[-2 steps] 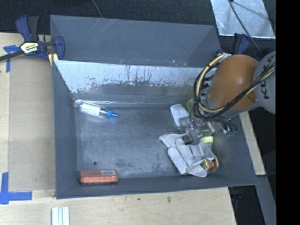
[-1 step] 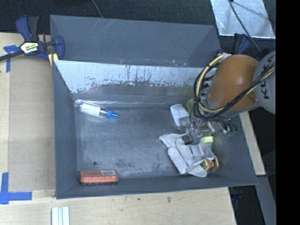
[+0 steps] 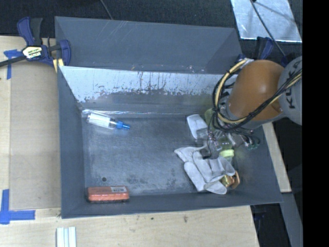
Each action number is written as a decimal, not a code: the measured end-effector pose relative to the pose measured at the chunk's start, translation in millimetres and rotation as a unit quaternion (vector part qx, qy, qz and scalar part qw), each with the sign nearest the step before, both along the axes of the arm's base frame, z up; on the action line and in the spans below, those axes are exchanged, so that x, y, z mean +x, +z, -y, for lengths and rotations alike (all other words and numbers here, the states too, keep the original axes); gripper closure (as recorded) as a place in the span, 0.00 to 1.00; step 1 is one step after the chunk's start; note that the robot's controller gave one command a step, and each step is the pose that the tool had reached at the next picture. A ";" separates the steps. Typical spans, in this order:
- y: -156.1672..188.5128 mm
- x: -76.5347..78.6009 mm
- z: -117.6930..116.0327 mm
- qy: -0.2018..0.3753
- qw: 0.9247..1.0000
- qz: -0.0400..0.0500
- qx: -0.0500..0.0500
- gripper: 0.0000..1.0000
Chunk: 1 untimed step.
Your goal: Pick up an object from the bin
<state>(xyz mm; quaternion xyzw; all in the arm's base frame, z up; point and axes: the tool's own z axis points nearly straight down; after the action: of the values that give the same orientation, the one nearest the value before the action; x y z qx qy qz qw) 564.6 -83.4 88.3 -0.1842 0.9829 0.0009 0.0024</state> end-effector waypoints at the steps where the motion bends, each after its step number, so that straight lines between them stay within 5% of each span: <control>1: 0.0 0.0 0.0 0.000 1.000 0.000 0.000 1.00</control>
Offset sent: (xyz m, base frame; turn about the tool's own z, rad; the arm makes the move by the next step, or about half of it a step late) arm -0.0129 0.0129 0.2225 -0.0039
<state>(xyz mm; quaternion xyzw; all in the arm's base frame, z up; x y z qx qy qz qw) 564.6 -83.4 88.3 -0.1842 0.9829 0.0009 0.0024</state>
